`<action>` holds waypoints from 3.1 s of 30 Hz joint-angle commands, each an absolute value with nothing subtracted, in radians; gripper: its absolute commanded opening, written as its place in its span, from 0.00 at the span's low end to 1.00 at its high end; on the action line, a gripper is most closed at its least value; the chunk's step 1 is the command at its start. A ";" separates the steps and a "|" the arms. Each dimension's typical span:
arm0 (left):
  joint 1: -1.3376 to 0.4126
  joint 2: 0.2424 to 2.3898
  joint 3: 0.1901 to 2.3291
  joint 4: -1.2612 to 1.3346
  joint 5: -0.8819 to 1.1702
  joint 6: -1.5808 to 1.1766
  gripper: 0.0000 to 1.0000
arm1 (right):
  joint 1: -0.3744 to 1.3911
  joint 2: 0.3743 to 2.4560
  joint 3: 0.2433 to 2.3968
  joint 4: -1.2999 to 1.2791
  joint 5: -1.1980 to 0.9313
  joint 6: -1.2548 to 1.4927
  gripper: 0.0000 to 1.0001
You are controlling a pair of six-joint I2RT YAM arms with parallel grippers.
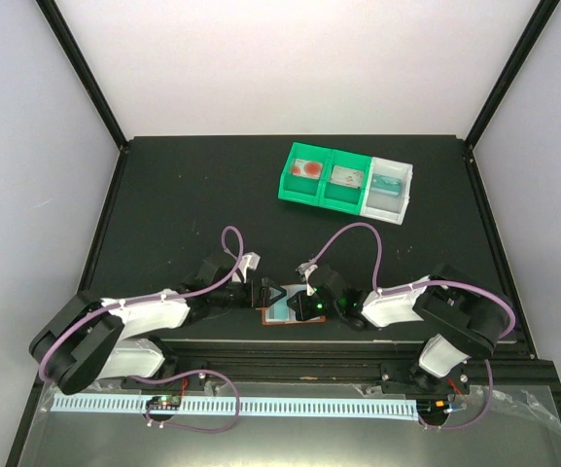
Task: Take the credit cards out of the card holder
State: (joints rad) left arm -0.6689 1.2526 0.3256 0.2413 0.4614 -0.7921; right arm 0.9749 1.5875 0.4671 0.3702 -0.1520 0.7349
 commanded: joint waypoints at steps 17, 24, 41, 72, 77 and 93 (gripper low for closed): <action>-0.669 1.321 0.378 0.221 0.467 -0.788 0.97 | 0.971 1.611 0.450 0.357 -0.115 0.739 0.01; -0.669 1.302 0.374 0.222 0.448 -0.792 0.97 | 0.971 1.609 0.449 0.357 -0.114 0.738 0.01; -0.707 1.287 0.346 0.367 0.531 -0.888 0.78 | 0.971 1.613 0.421 0.434 -0.118 0.749 0.01; -0.723 1.304 0.372 0.380 0.540 -0.894 0.27 | 0.971 1.327 0.342 0.387 -0.183 0.729 0.37; -0.726 1.320 0.382 0.378 0.540 -0.894 0.27 | 0.971 1.287 0.339 0.370 -0.216 0.723 0.38; -0.738 1.338 0.399 0.369 0.532 -0.894 0.25 | 0.976 1.321 0.364 0.355 -0.234 0.730 0.39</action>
